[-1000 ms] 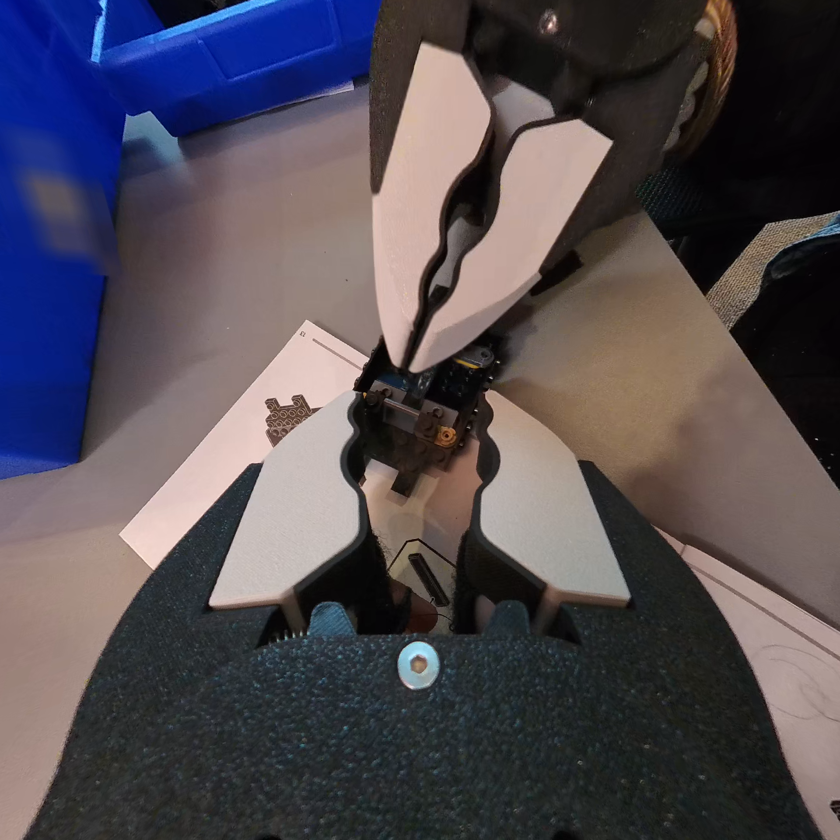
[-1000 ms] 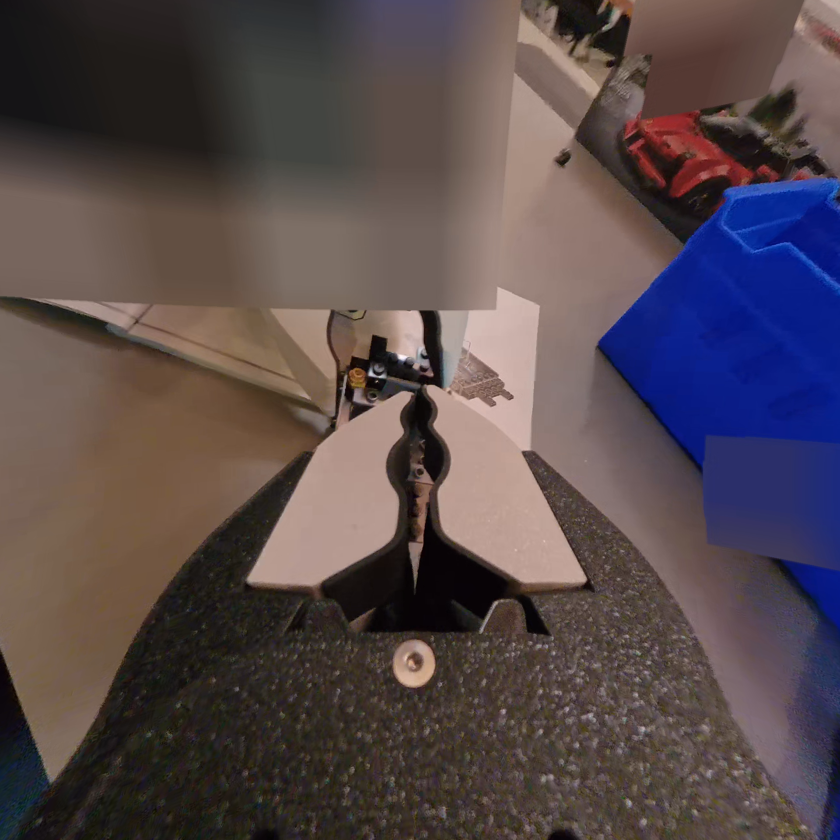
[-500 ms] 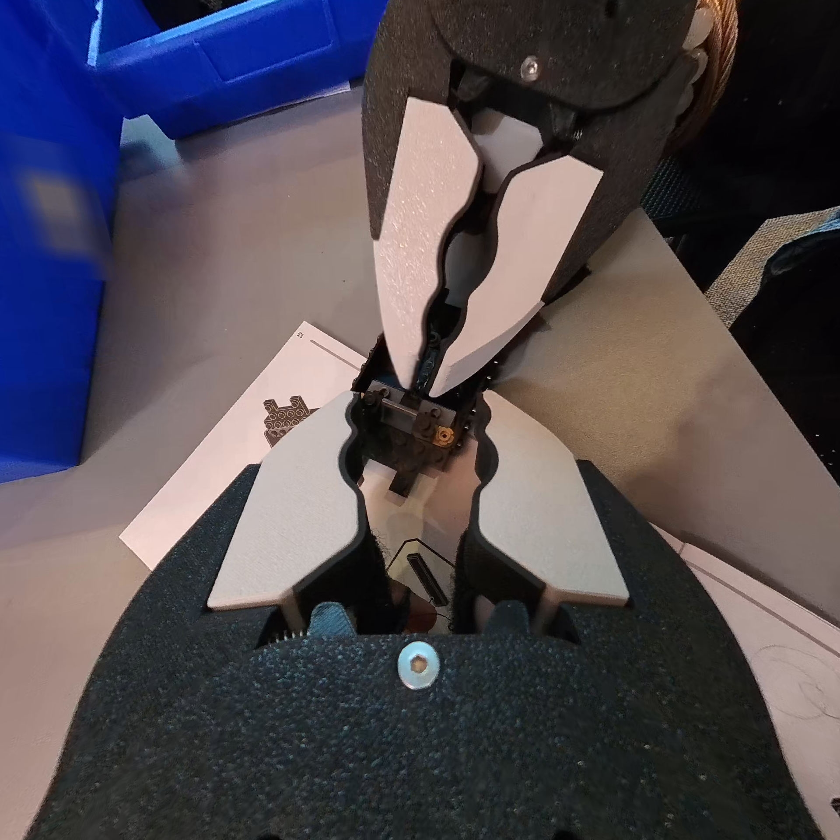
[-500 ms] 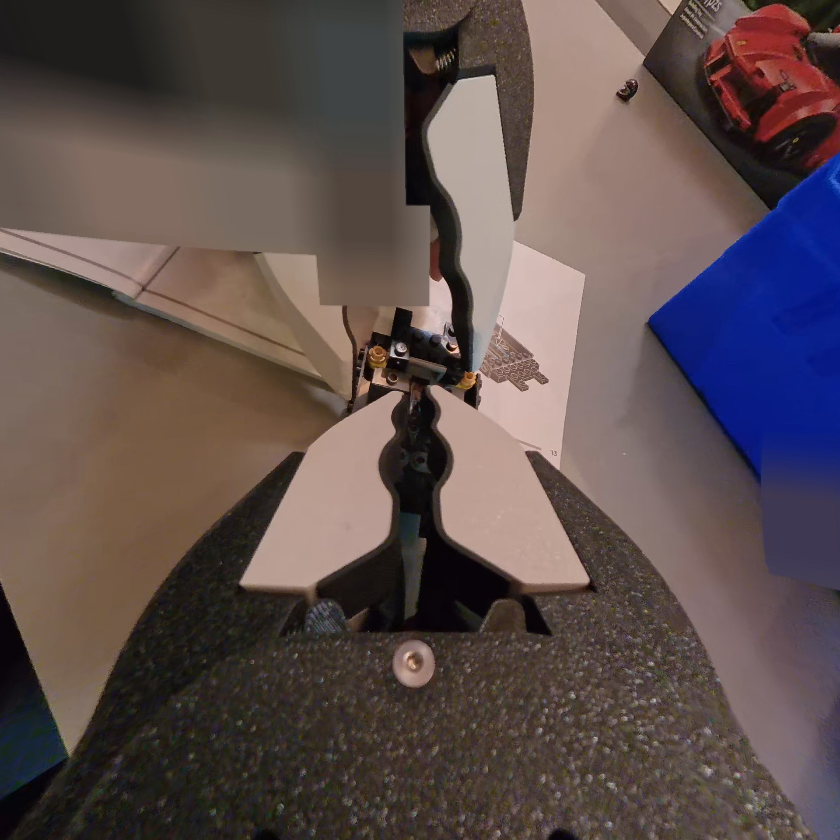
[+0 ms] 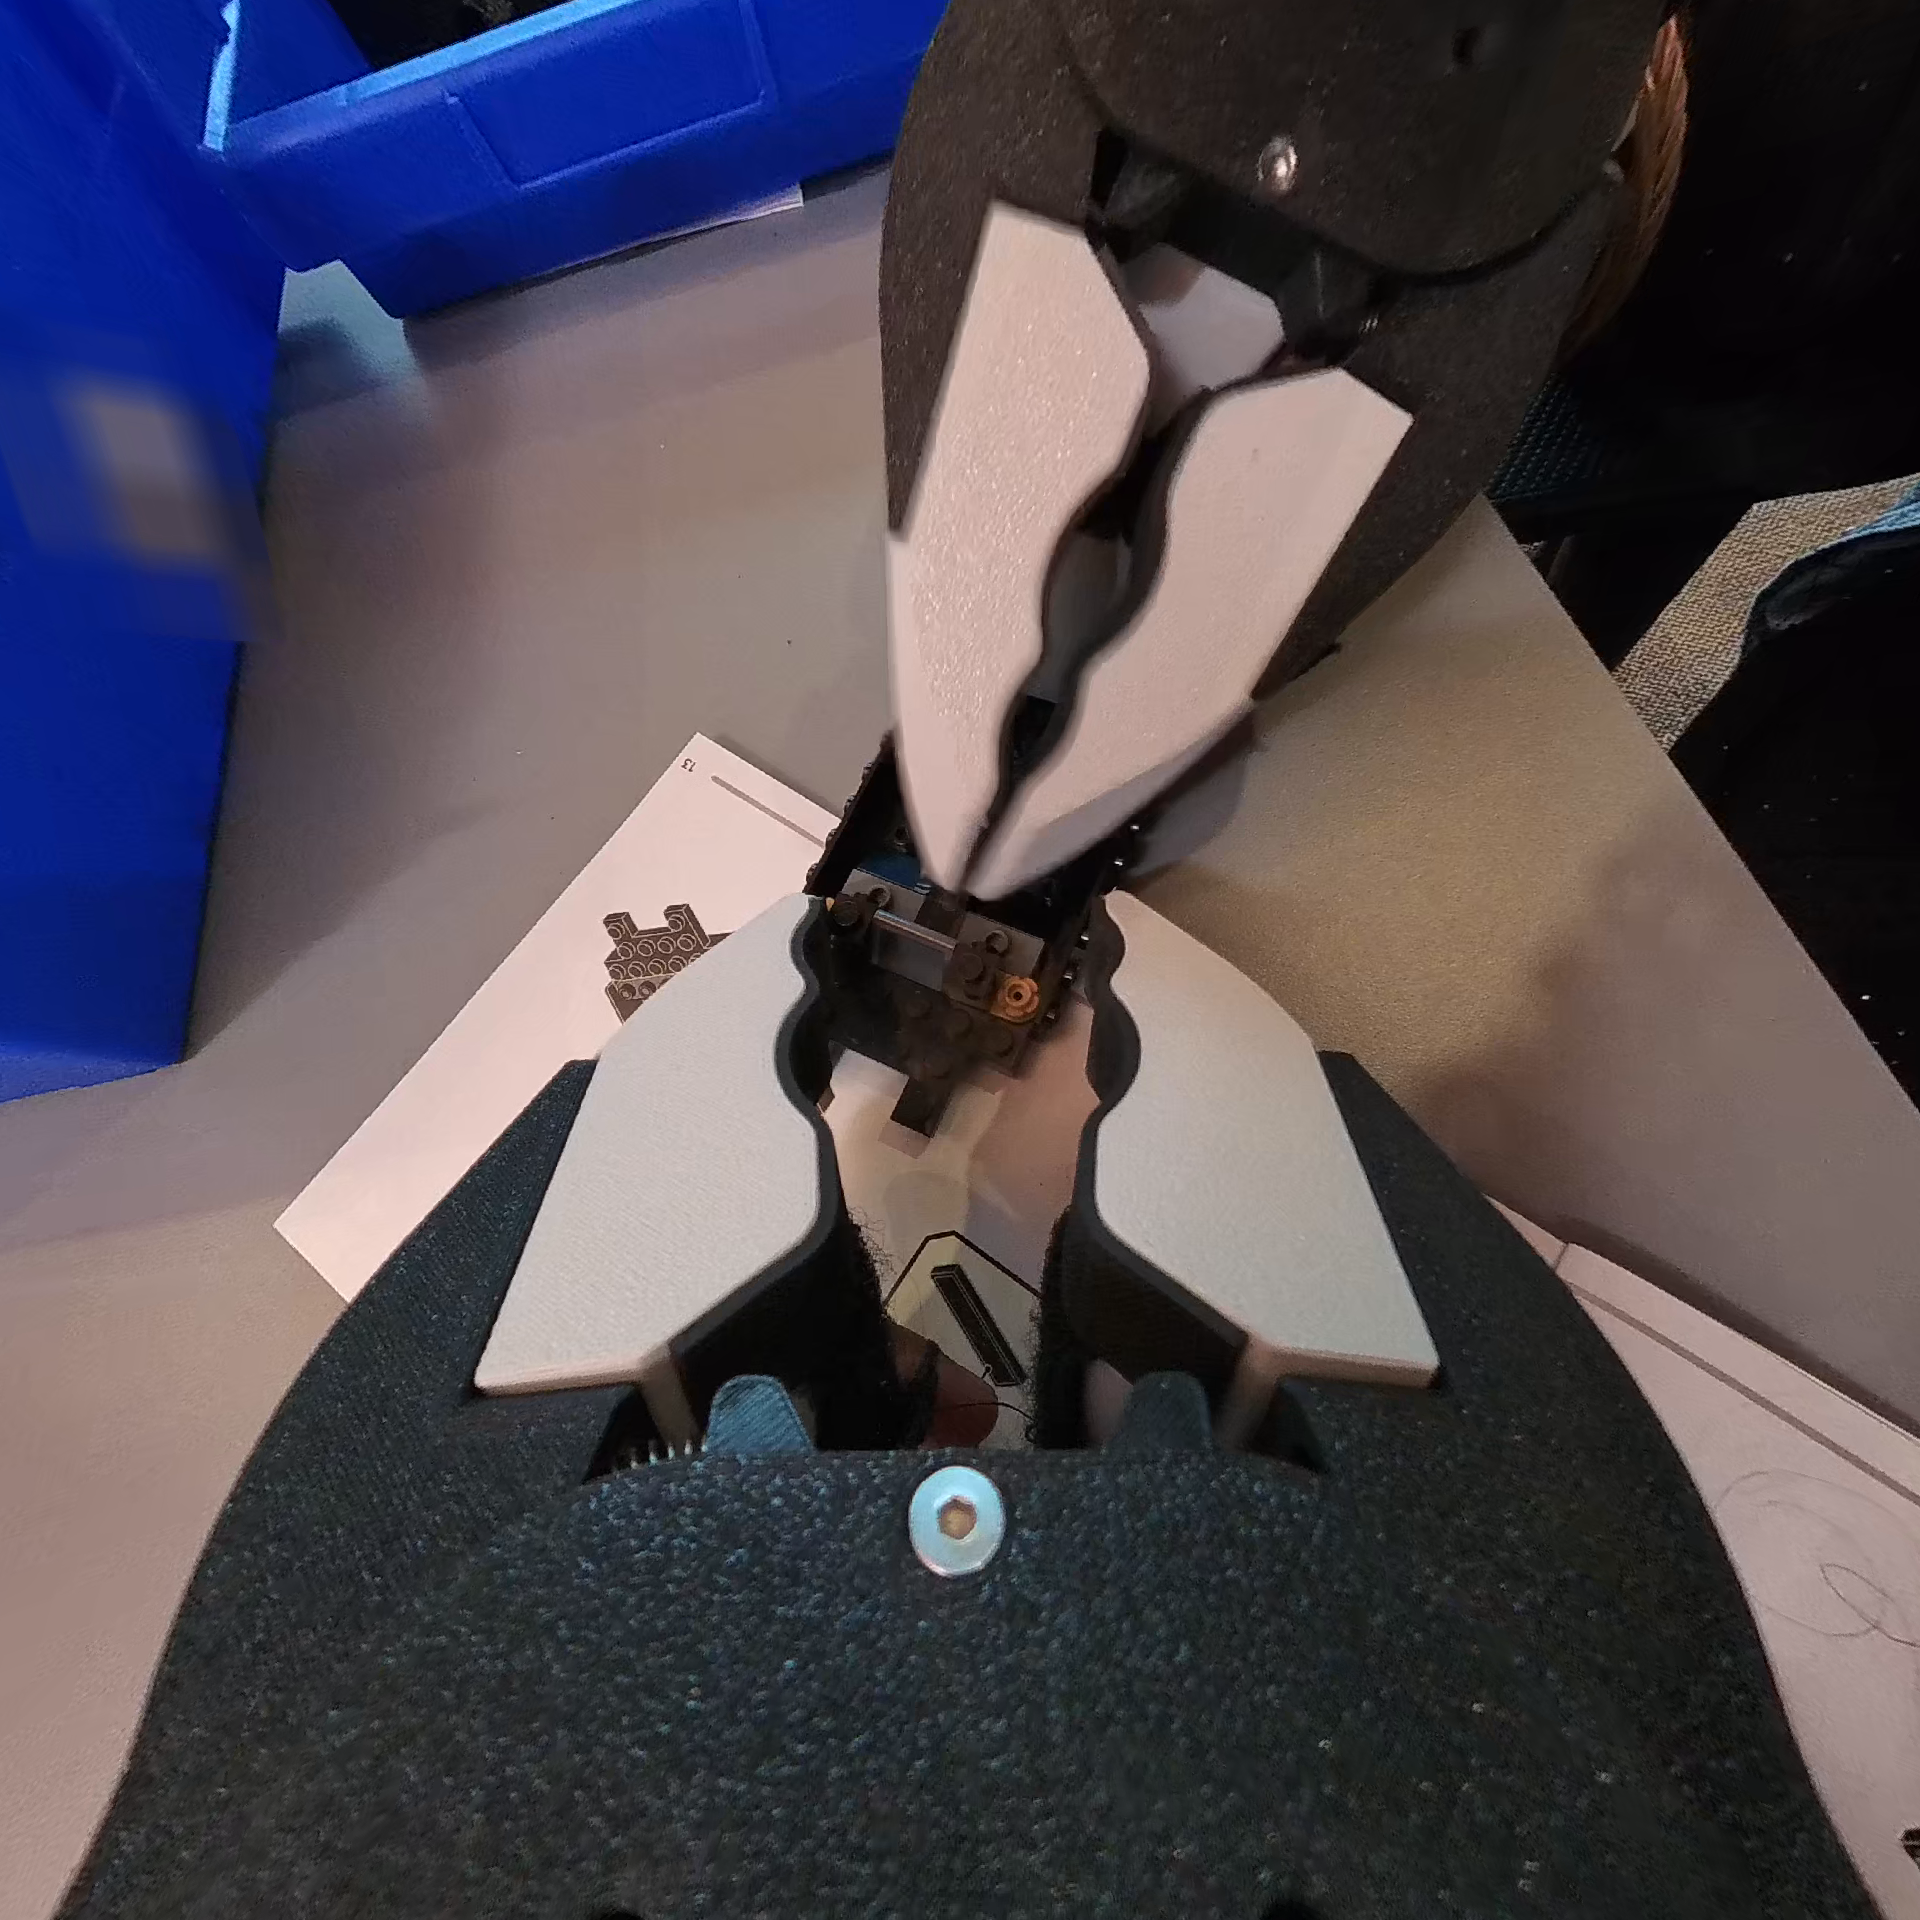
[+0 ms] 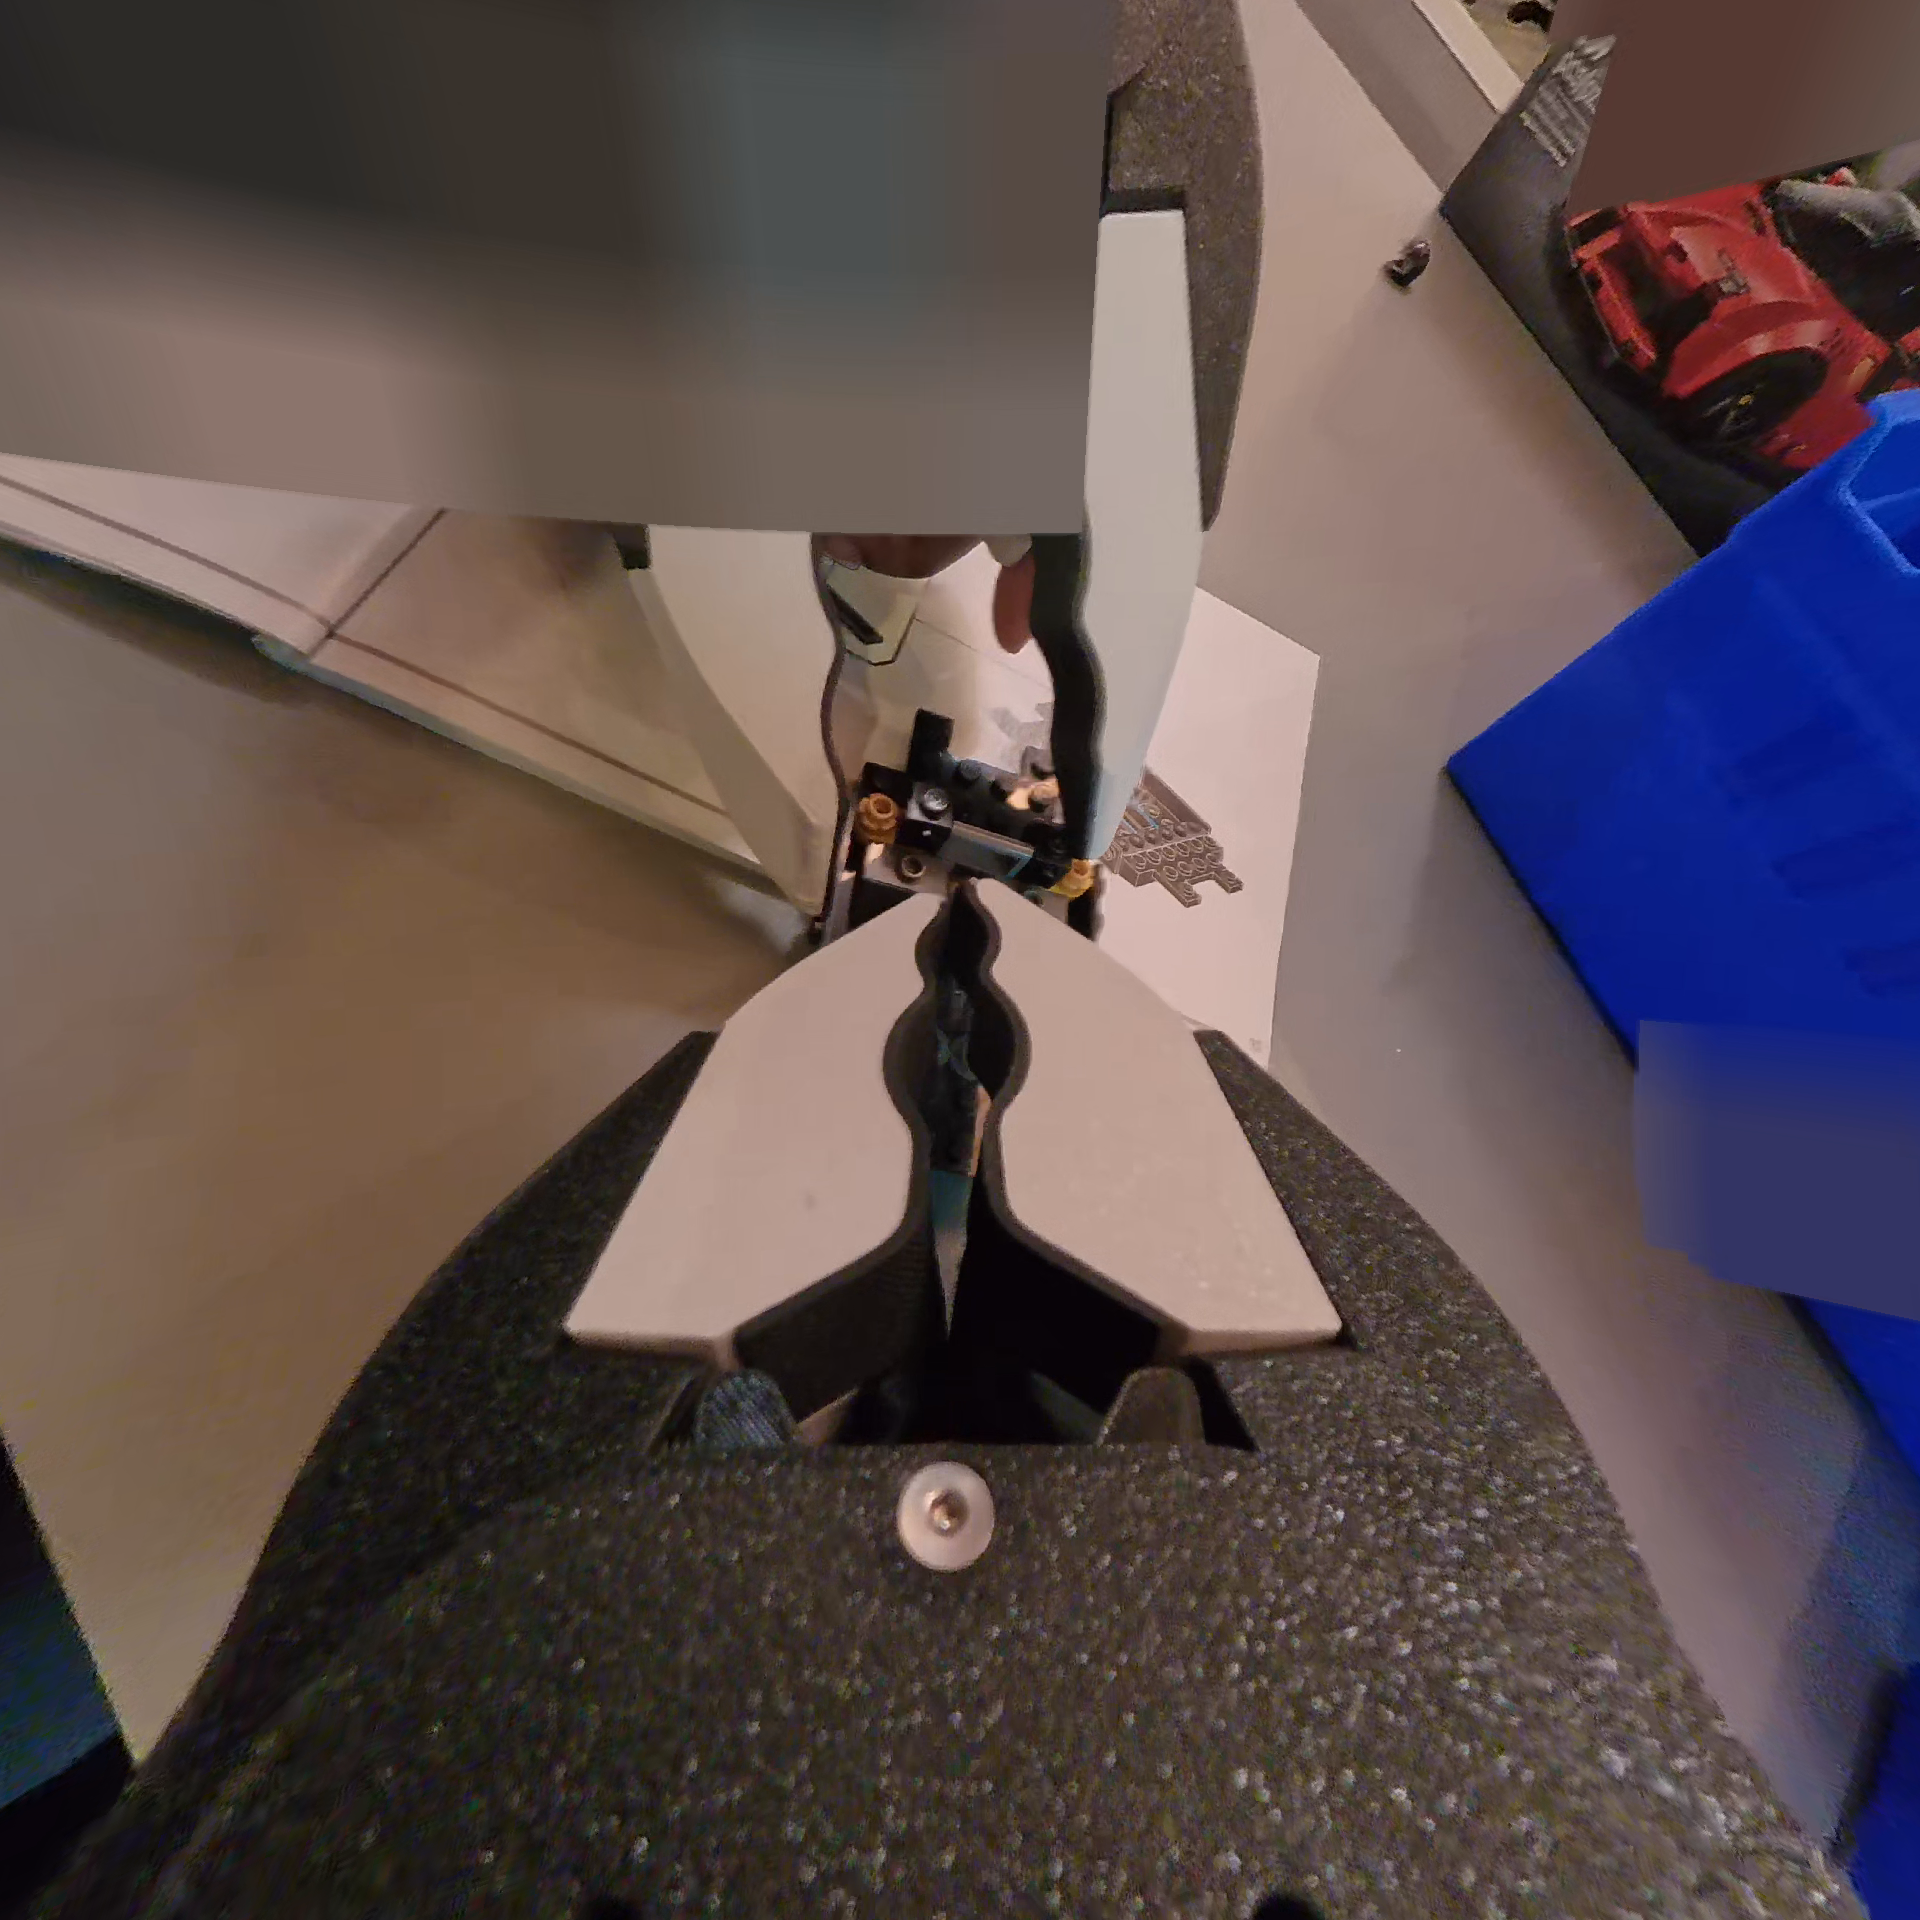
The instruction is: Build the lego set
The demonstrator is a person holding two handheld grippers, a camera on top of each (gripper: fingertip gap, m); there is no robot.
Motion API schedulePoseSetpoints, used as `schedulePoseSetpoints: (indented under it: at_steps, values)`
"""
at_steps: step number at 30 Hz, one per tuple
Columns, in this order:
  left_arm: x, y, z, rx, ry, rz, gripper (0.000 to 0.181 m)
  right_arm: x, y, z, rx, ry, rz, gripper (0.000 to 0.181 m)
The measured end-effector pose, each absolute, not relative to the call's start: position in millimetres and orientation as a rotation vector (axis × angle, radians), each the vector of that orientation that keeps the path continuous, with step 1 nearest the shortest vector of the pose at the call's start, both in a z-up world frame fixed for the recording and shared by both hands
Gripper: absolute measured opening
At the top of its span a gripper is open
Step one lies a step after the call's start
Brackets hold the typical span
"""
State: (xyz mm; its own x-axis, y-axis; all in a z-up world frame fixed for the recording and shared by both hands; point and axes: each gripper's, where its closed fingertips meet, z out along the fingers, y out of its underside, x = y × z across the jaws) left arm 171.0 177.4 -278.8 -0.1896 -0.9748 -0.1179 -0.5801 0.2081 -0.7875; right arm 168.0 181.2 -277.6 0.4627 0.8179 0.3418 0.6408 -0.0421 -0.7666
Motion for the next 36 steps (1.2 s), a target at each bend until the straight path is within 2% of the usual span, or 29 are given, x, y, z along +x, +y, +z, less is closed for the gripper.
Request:
schedulePoseSetpoints:
  at_steps: [4,9,10,11,24,34,36]
  values:
    - [171,178,-279,-1.445,1.858,-0.808,0.047,174,187,-262,-1.742,-1.121,0.331,0.000]
    - [171,177,-279,-1.443,1.861,-0.810,0.047,166,179,-276,-1.854,-1.189,0.453,0.000]
    - [171,177,-279,-1.442,1.861,-0.809,0.047,166,180,-278,-1.869,-1.194,0.451,0.014]
    - [171,177,-279,-1.442,1.861,-0.808,0.047,165,181,-280,-1.886,-1.191,0.449,0.019]
    - [171,178,-279,-1.438,1.862,-0.805,0.047,166,179,-282,-1.856,-1.252,0.411,0.000]
    - [171,178,-279,-1.434,1.865,-0.806,0.047,176,194,-270,-1.732,-1.145,0.097,0.000]
    - [171,179,-279,-1.438,1.861,-0.806,0.047,179,194,-265,-1.736,-1.109,0.182,0.000]
